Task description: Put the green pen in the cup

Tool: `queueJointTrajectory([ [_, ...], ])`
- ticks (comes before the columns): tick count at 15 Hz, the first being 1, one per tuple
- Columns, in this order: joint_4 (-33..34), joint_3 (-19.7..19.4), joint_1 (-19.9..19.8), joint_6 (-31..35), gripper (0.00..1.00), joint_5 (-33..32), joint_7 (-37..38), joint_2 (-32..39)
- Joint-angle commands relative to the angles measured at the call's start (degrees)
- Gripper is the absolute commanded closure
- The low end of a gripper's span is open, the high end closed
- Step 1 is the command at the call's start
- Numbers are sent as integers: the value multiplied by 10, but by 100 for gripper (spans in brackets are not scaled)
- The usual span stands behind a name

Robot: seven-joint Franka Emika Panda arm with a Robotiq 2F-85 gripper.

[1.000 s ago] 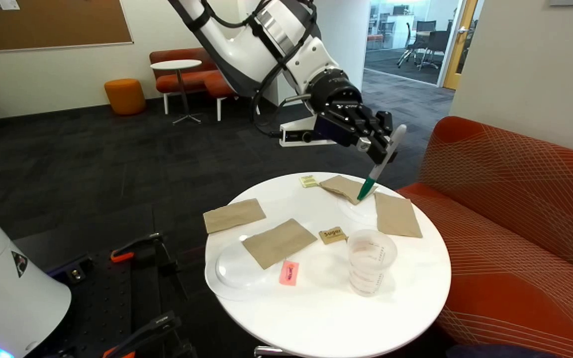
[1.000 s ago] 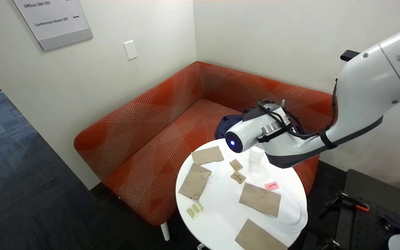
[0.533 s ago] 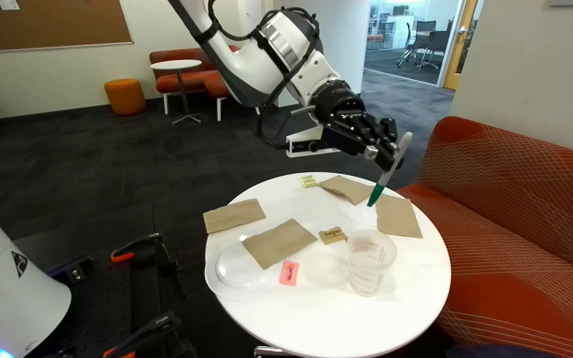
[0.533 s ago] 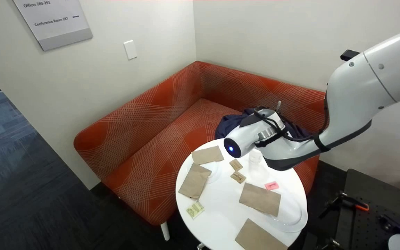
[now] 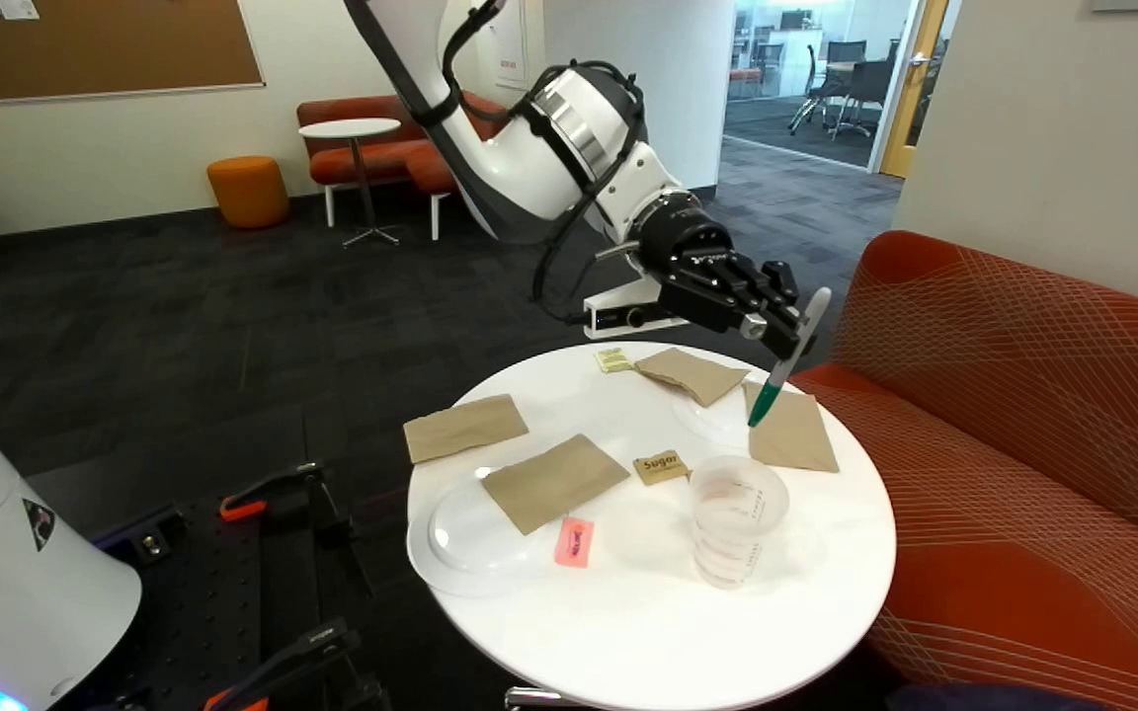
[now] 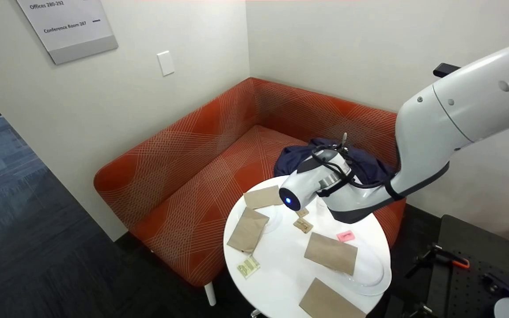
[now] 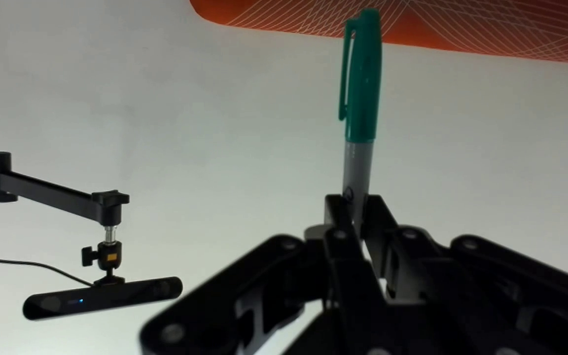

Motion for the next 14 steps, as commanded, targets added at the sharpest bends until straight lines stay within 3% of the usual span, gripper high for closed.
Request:
queueJointTrajectory([
  [1, 29, 0, 7, 0, 97, -16, 15, 32],
  [14, 83, -2, 23, -13, 97, -13, 12, 103],
])
